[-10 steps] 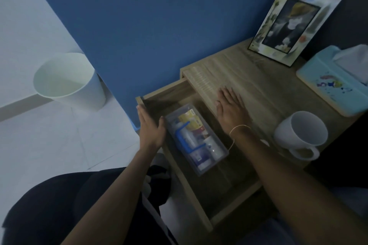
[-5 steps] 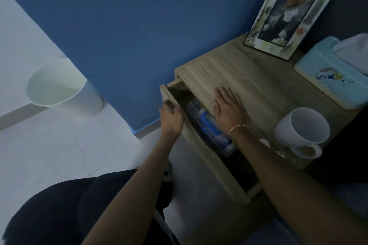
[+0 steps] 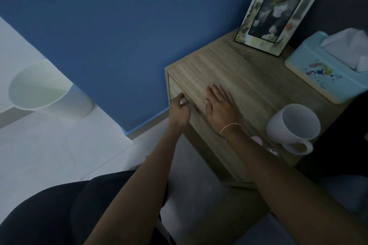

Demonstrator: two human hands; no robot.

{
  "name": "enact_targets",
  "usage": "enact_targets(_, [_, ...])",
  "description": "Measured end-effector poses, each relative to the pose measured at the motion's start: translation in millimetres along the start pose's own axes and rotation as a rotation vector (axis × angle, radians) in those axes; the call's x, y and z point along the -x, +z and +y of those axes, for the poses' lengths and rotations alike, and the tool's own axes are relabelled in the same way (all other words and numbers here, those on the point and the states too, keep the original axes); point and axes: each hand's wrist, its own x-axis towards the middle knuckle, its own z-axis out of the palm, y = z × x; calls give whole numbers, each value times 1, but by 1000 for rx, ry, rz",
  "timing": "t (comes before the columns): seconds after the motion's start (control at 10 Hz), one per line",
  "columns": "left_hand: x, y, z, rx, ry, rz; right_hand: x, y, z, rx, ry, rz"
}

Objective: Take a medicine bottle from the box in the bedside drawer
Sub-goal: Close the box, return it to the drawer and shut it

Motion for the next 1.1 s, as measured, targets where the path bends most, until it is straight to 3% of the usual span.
enact_targets(0.2, [-1,0,0,-26,49,-21,-1,-1,-1,-12,1,7])
enact_targets(0.3, [-1,-4,1,-252,145,-53,0,-3,-2,-16,-2,13])
enact_targets(0.5, [-7,-23,-5,-912,541,-49,-1,-4,-3,-27,15,9])
enact_targets(0.6, [-18,-33,-10,-1081,622,-103,-3,-6,-2,-34,21,11])
enact_targets(0.8, [-31,-45,-12,-980,707,-150,-1,-8,-4,-111,67,64])
enact_targets(0.9, [-15,-52,-10,-984,671,-213,10,-10,-13,-128,75,73])
enact_targets(1.0, [-9,-71,20,-1050,574,-322,0,-34,-29,-120,146,-24])
enact_targets(1.1, [13,-97,63,-1020,466,-344,-19,-67,-57,-40,216,-309])
